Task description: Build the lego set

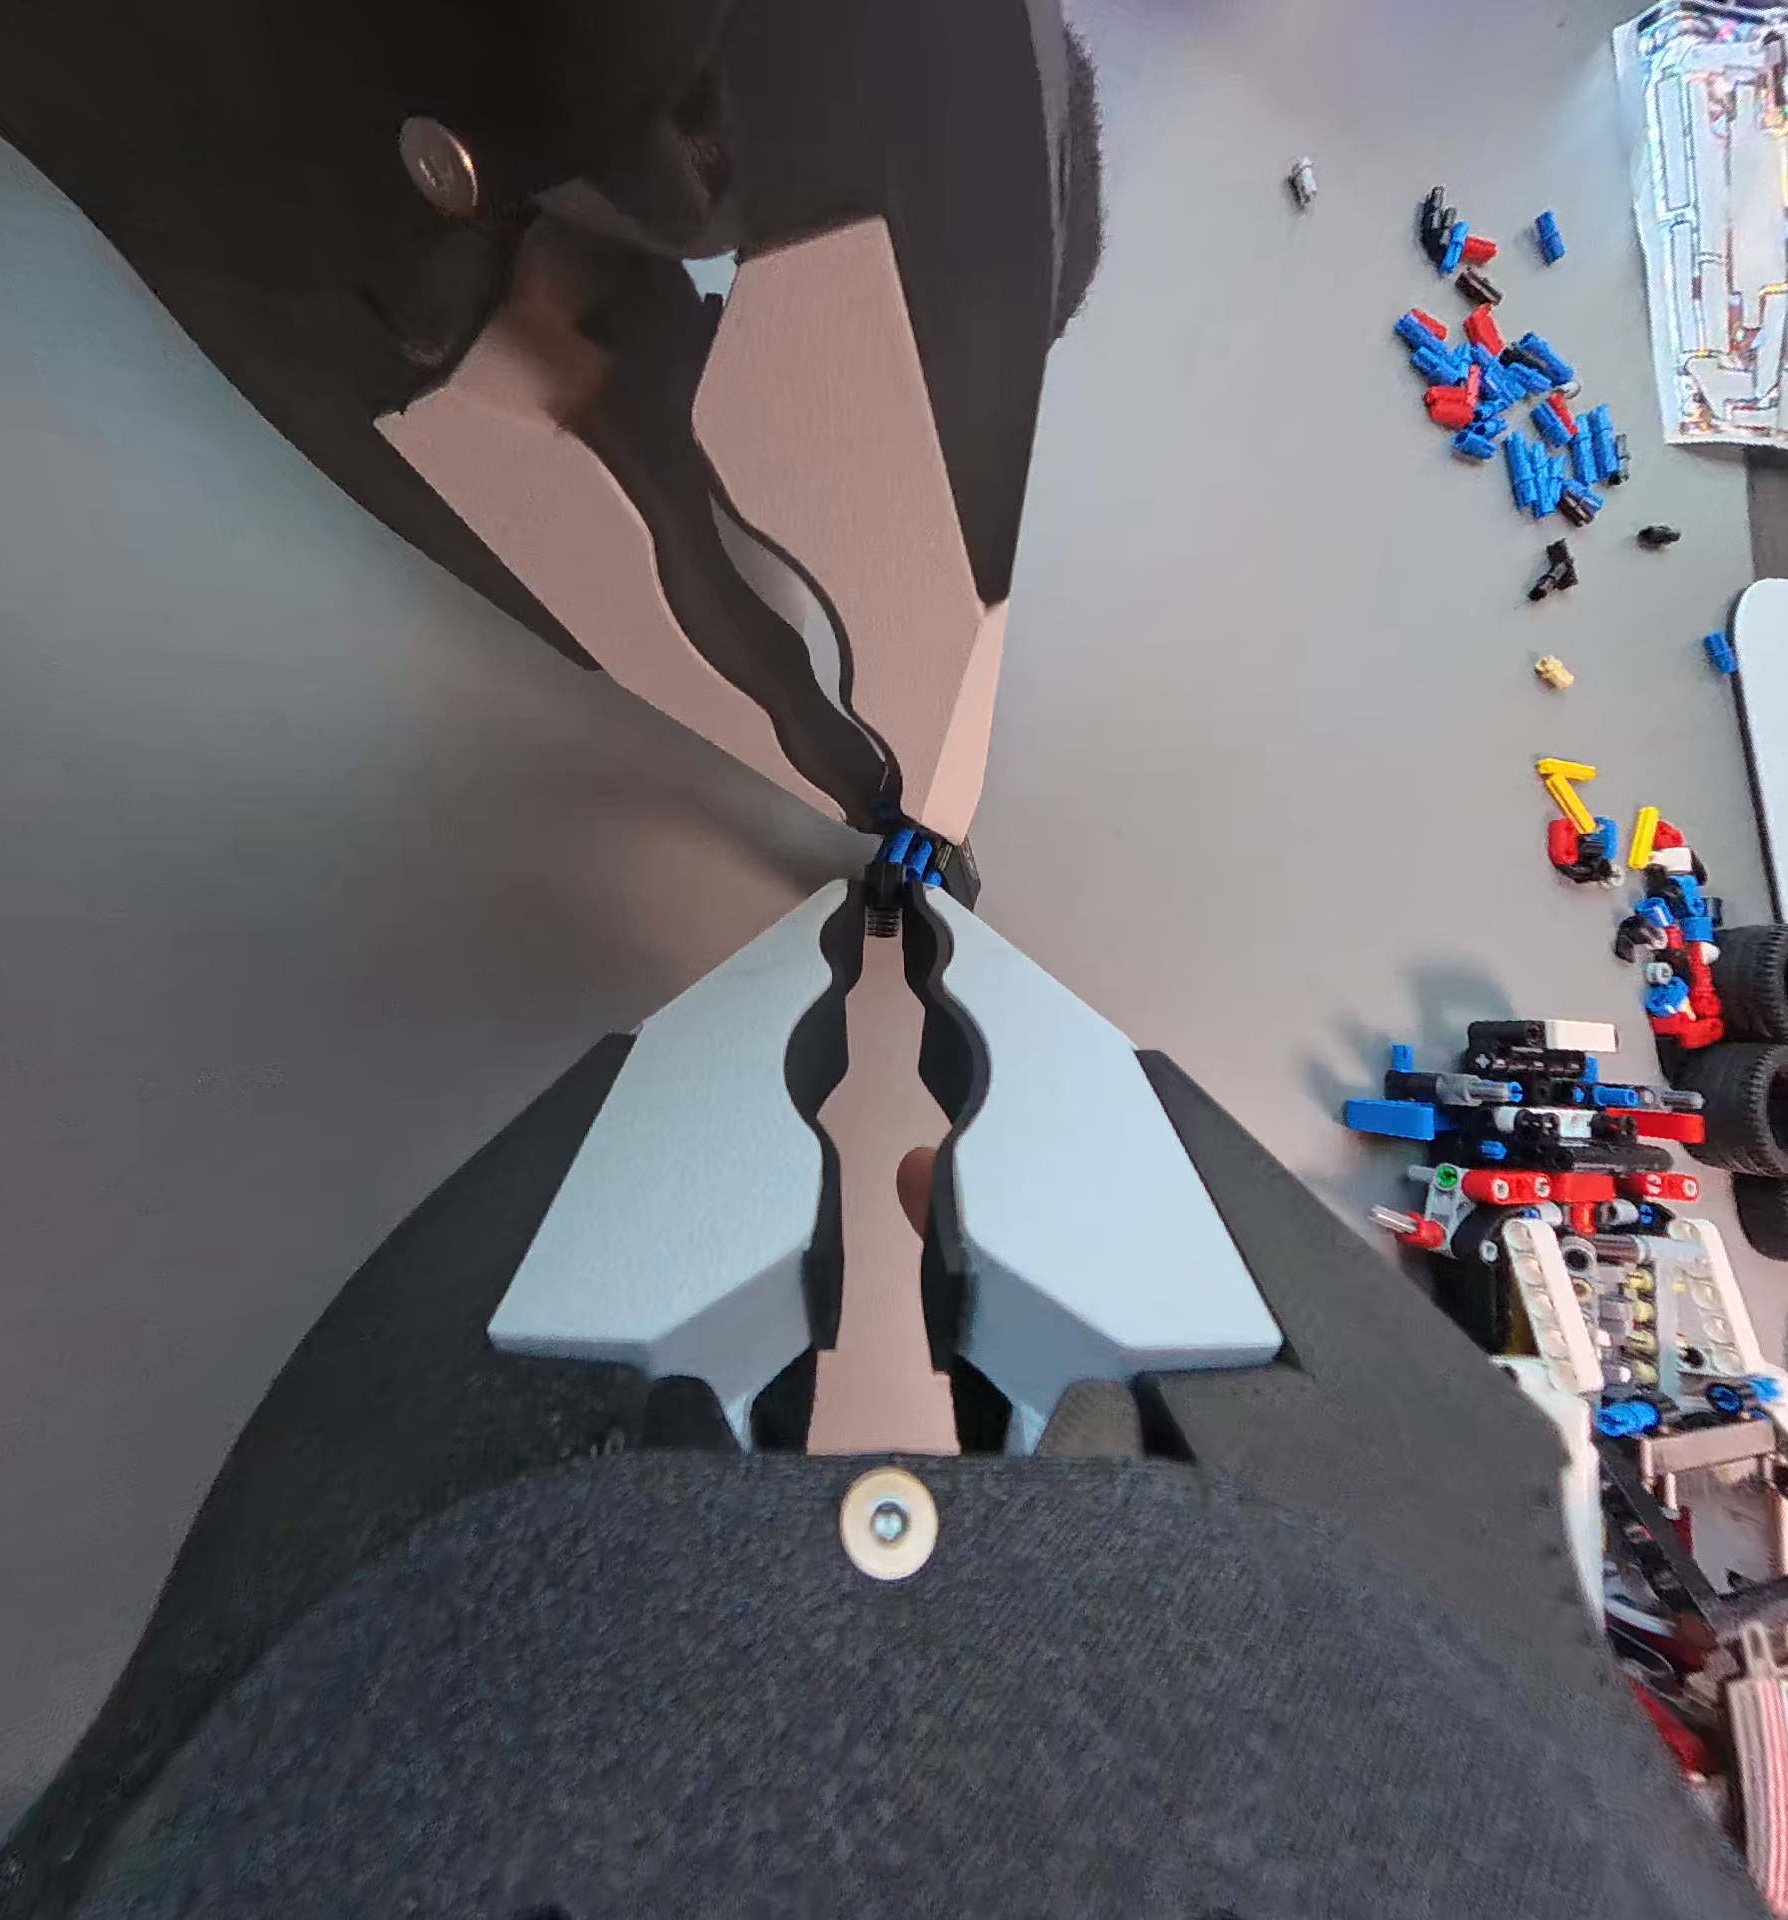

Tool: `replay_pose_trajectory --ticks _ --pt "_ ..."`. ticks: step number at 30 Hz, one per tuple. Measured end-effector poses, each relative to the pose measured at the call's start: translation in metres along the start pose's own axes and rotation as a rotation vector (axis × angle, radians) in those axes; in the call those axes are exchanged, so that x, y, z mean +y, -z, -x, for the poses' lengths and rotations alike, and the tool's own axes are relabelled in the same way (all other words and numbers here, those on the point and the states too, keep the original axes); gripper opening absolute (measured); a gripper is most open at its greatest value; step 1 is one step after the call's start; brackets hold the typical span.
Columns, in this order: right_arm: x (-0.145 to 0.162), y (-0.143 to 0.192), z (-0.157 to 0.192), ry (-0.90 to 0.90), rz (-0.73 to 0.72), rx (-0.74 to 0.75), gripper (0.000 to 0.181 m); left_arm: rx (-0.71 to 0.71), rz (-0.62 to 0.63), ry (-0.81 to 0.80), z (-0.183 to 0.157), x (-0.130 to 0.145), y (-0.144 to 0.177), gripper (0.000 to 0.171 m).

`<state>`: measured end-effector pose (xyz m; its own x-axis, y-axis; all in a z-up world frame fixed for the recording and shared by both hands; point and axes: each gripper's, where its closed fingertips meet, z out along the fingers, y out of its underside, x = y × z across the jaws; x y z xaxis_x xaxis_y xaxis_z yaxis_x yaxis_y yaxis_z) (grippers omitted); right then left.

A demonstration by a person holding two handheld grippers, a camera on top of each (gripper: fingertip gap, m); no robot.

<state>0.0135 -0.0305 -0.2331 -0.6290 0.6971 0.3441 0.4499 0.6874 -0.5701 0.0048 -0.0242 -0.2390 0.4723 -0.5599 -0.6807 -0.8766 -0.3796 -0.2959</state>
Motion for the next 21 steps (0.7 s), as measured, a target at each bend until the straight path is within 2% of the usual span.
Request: replay_pose_trajectory --ticks 2,5,7,12,17,21 --pt "-0.001 0.003 0.001 -0.053 -0.022 -0.055 0.005 0.038 -0.035 0.050 -0.001 -0.002 0.002 0.005" --pt "0.000 0.002 0.007 -0.084 -0.011 -0.124 0.005 0.168 -0.082 0.144 -0.009 -0.003 0.004 0.006" --pt "-0.001 0.004 0.007 -0.109 -0.034 -0.164 0.005 0.242 -0.167 0.211 -0.009 -0.006 0.007 0.005" --pt "-0.005 0.015 -0.001 -0.282 -0.161 -0.260 0.005 0.470 -0.386 0.522 -0.005 -0.007 0.017 0.005" --pt "-0.008 0.032 -0.009 -0.314 -0.271 -0.246 0.005 0.731 -0.586 0.785 0.007 -0.011 0.038 0.005" --pt "-0.009 0.024 -0.001 -0.312 -0.277 -0.255 0.004 0.814 -0.651 0.869 0.011 -0.017 0.041 0.005"
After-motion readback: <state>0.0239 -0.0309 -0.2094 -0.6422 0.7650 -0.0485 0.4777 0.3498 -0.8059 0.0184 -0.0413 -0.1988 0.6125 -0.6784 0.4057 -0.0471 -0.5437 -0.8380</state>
